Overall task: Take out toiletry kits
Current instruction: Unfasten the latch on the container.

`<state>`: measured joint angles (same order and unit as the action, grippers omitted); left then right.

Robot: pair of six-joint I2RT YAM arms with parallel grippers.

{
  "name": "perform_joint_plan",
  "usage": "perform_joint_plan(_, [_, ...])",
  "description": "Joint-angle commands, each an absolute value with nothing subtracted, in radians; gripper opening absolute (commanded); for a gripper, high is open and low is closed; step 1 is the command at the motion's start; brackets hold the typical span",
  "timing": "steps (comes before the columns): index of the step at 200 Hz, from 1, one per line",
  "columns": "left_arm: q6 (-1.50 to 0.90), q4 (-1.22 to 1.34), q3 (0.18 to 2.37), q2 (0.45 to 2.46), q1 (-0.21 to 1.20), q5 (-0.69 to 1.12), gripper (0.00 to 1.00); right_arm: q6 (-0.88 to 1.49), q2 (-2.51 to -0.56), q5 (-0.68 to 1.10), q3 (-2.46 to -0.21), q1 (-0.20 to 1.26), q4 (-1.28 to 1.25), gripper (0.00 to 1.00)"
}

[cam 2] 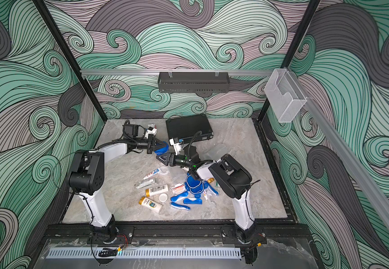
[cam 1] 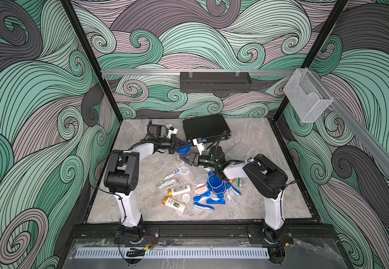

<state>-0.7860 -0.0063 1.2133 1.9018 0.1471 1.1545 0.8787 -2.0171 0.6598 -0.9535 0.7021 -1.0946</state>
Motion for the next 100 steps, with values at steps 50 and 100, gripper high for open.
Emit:
perform_joint_plan(50, [-0.724,-0.154,1.18,1.997,0.171,0.996,0.0,0.858,-1.971,0.824,-0.987,0.713,-1.404,0.59])
perform_joint_plan(100, [-0.71,-0.171,1.175,1.992,0.184,0.979,0.0,0.857,-1.973,0.772,-0.989,0.714,-1.404,0.58])
